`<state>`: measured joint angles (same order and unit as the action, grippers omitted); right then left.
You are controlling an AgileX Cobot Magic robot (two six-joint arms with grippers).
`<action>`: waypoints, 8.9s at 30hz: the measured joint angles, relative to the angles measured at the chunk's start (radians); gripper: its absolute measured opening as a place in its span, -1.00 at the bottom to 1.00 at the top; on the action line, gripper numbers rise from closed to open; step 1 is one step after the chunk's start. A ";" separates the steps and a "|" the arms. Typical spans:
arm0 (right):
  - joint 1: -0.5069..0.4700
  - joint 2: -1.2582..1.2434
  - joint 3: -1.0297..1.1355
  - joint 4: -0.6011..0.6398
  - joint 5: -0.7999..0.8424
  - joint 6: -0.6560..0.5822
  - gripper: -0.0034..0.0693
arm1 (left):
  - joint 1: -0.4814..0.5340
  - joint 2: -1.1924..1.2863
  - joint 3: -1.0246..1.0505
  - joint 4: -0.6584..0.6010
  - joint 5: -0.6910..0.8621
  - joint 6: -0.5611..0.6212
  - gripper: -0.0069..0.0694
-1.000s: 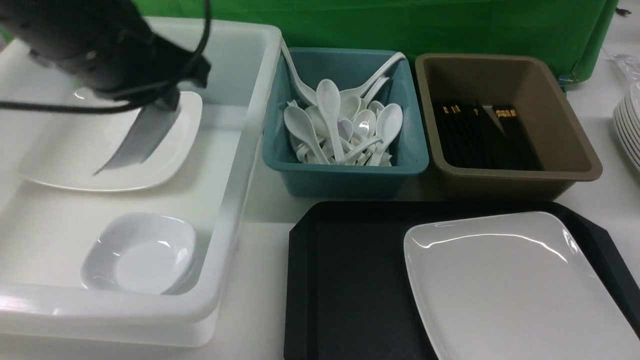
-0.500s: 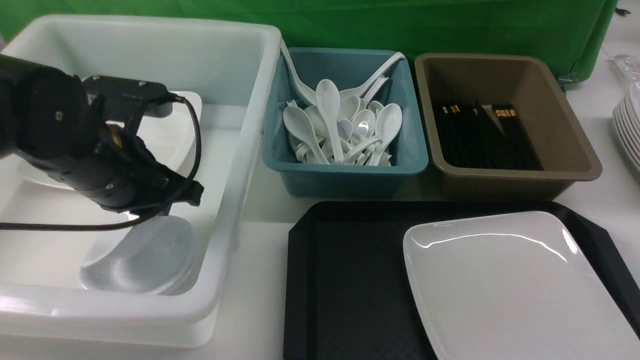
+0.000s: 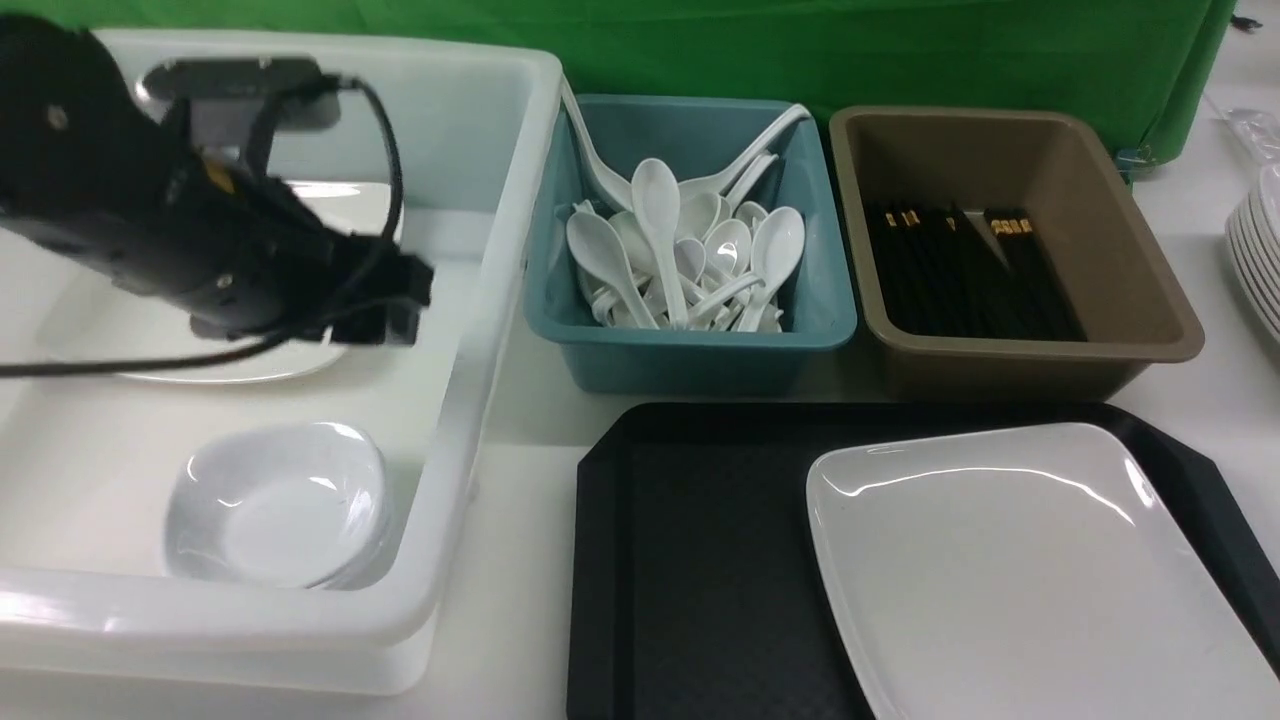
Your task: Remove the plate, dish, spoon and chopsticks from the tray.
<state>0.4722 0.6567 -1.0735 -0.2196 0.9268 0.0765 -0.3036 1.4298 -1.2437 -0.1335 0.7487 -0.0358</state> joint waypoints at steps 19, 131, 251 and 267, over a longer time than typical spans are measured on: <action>0.000 0.000 0.000 0.000 -0.001 0.012 -0.72 | -0.334 0.576 -0.393 -0.292 0.004 0.087 -0.48; 0.000 0.000 0.000 0.000 -0.037 -0.003 -0.67 | 0.796 0.197 -0.018 -0.712 -0.368 0.326 -0.75; 0.000 -0.535 0.489 -0.088 -0.877 0.129 -0.65 | -0.061 -1.318 0.856 -0.037 -0.408 0.191 -0.79; 0.000 -0.536 0.489 -0.088 -0.877 0.136 -0.57 | 0.345 -1.428 1.250 -0.024 -0.519 0.248 -0.79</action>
<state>0.4722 0.1209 -0.5848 -0.3072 0.0500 0.2123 0.0417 0.0015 0.0059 -0.1573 0.2296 0.2124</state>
